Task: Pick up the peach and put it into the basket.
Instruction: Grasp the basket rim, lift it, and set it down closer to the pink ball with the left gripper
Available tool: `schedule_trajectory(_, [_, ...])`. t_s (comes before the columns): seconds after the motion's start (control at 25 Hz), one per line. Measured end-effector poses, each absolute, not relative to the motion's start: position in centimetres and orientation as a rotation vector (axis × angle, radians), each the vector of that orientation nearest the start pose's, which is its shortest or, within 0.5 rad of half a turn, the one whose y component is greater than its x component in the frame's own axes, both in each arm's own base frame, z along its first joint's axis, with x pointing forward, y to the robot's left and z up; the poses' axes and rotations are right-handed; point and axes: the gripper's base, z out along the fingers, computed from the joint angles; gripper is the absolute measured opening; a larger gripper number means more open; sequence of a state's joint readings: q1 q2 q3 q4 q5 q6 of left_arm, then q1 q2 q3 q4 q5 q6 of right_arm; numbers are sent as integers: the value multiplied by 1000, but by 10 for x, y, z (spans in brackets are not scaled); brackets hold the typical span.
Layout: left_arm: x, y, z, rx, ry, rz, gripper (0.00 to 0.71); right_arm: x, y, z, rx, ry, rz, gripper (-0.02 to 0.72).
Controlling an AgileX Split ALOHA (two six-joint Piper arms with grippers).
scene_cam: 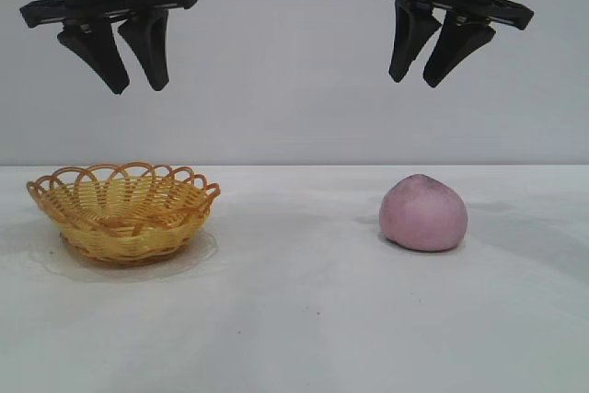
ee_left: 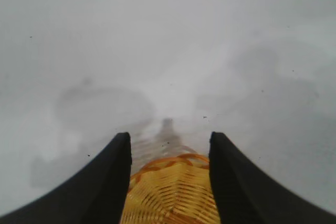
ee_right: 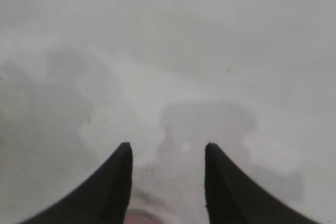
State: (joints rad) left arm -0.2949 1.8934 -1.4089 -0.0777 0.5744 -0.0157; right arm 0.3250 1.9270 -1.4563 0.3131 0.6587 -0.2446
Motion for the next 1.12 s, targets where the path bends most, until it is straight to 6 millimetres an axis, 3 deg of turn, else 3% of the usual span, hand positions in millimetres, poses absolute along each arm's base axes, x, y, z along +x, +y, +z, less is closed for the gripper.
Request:
schedule_trajectory(0.28, [398, -125, 227, 289, 2538, -200, 300, 395, 151, 225, -483, 2560, 366, 255])
schedule_trajectory(0.4, [393, -123, 224, 367, 2589, -154, 300, 394, 151, 224, -485, 2564, 367, 255])
schedule_trajectory(0.72, [391, -98, 200, 734, 2720, -26, 300, 393, 151, 224, -494, 2573, 367, 255])
schedule_trajectory(1.12, [417, -102, 163, 804, 2784, -47, 300, 391, 151, 223, -521, 2593, 368, 255])
